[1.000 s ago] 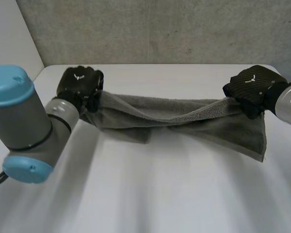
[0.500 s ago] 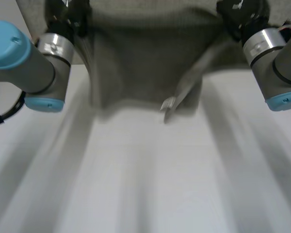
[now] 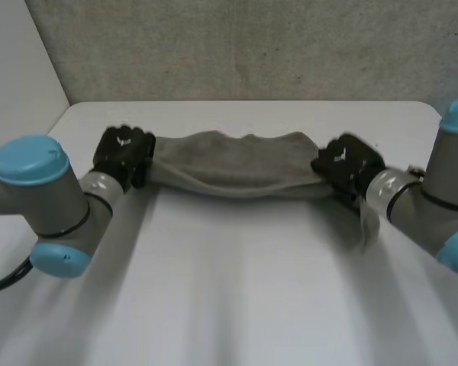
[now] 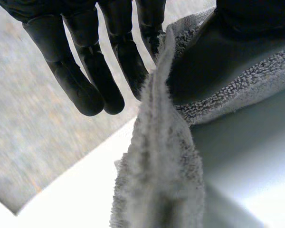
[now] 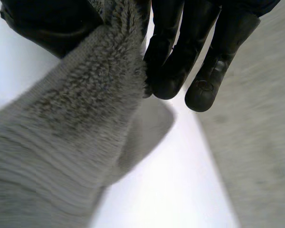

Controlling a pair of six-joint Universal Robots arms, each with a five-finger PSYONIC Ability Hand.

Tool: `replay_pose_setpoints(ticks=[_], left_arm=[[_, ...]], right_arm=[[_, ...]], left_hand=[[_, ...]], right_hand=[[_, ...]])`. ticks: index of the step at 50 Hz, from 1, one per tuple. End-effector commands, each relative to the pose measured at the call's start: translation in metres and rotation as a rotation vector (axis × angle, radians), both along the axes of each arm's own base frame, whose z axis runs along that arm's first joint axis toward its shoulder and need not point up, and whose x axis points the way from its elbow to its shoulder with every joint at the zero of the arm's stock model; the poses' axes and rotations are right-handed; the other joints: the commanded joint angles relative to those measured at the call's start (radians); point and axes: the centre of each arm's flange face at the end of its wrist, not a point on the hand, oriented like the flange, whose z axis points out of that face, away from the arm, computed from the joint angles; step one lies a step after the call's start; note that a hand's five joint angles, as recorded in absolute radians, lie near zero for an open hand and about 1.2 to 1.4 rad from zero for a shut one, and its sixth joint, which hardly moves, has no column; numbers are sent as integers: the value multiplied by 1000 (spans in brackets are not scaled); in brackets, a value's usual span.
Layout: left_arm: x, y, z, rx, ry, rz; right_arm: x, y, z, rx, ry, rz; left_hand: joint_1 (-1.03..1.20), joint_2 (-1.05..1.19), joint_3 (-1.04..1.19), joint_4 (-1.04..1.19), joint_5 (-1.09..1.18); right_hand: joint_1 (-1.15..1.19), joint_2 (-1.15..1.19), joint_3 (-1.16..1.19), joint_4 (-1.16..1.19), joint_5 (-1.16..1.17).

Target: Fold the towel.

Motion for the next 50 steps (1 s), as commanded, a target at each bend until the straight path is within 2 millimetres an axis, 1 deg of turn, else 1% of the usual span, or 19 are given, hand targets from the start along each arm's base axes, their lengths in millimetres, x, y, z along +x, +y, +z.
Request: replay_pose_setpoints(ticks=[1, 3, 9, 11, 14, 18, 22, 28, 30, 31, 33, 36, 37, 38, 39, 41, 42, 44, 50], left_arm=[[8, 19, -20, 81, -71, -3], [9, 24, -20, 85, -79, -6], [10, 26, -18, 84, -79, -4], [11, 29, -20, 94, -82, -4], [12, 30, -22, 100, -84, -5], [12, 33, -25, 111, -89, -6], [12, 34, -26, 116, -90, -6], [13, 35, -27, 120, -92, -7], [12, 36, -28, 123, -93, -8], [12, 36, -28, 123, -93, -8], [13, 37, -30, 132, -96, -8], [14, 39, -31, 137, -99, -9], [14, 42, -32, 144, -102, -10], [15, 45, -29, 143, -103, -12], [15, 45, -29, 143, -103, -12], [17, 56, -25, 146, -111, -19], [17, 56, -25, 146, -111, -19], [18, 67, -24, 149, -126, -36], [22, 78, -27, 158, -148, -57]], right_arm=[[-7, 14, -47, 160, 36, -20], [-12, 17, -52, 197, 20, -68], [-18, 16, -54, 238, -38, -160], [-19, 22, -50, 242, -57, -170], [-20, 24, -49, 237, -60, -171], [-29, 27, -49, 227, -59, -193], [-38, 29, -40, 206, -71, -209], [-47, 29, -37, 185, -80, -232], [-54, 26, -36, 163, -73, -246], [-54, 26, -36, 163, -73, -246], [-61, 22, -39, 139, -46, -257], [-63, 21, -41, 133, -30, -258], [-63, 21, -43, 134, -21, -255], [-62, 22, -44, 136, -18, -249], [-62, 22, -44, 136, -18, -249], [-61, 25, -46, 146, -17, -237], [-61, 25, -46, 146, -17, -237], [-60, 27, -47, 153, -20, -226], [-60, 28, -48, 159, -26, -216]], left_hand=[[-42, -95, -153, -128, -280], [-42, -95, -153, -128, -280], [-42, -95, -153, -128, -280], [-42, -95, -153, -128, -280], [-42, -95, -153, -128, -280], [-42, -95, -153, -128, -280], [-42, -95, -153, -128, -280], [-42, -95, -153, -128, -280], [-42, -95, -153, -128, -280], [-42, -95, -153, -128, -280], [-42, -95, -153, -128, -280], [-42, -95, -153, -128, -280], [-103, -156, -214, -189, -340], [-272, -325, -383, -358, -510], [-273, -327, -385, -360, -511], [-627, -680, -739, -713, -865], [-629, -682, -740, -715, -867], [-757, -811, -869, -844, -995], [-831, -884, -943, -918, -1069]], right_hand=[[-46, -27, -40, -47, -57], [-242, -223, -236, -243, -253], [-387, -368, -381, -387, -398], [-486, -467, -480, -487, -497], [-498, -479, -492, -499, -509], [-525, -506, -519, -525, -536], [-525, -506, -519, -525, -536], [-525, -506, -519, -525, -536], [-420, -401, -414, -420, -431], [-419, -400, -413, -420, -430], [-40, -21, -33, -40, -50], [50, 69, 56, 49, 39], [50, 69, 56, 49, 39], [50, 69, 56, 49, 39], [50, 69, 56, 49, 39], [50, 69, 56, 49, 39], [50, 69, 56, 49, 39], [50, 69, 56, 49, 39], [50, 69, 56, 49, 39]])
